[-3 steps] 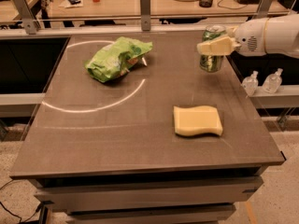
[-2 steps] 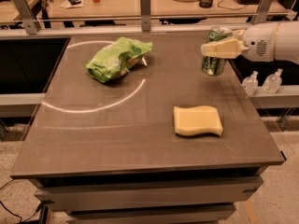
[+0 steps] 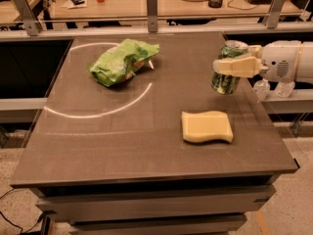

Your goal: Move green can near sponge

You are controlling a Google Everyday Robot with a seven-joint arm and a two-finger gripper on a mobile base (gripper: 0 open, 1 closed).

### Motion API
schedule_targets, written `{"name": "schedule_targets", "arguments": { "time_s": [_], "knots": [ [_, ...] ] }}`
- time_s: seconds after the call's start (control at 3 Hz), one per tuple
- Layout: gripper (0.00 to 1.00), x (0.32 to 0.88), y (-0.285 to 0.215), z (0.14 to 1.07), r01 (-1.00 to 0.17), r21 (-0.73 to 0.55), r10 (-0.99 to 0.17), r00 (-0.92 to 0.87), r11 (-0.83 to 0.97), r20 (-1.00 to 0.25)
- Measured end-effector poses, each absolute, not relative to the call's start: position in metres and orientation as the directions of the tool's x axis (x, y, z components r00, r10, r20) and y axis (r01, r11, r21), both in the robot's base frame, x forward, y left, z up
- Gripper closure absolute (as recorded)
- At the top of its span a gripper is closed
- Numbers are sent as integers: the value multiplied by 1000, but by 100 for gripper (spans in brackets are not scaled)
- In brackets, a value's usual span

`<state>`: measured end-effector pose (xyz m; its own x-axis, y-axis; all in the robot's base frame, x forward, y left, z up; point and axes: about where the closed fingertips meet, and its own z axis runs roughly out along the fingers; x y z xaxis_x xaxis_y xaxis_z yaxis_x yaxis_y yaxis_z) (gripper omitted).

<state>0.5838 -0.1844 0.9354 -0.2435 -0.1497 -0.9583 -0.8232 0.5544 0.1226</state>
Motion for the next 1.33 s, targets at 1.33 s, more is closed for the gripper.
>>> {"name": "schedule_targets", "arguments": {
  "time_s": [1.33],
  "knots": [
    [100, 548, -173, 894, -809, 225, -109, -334, 543, -936]
  ]
}}
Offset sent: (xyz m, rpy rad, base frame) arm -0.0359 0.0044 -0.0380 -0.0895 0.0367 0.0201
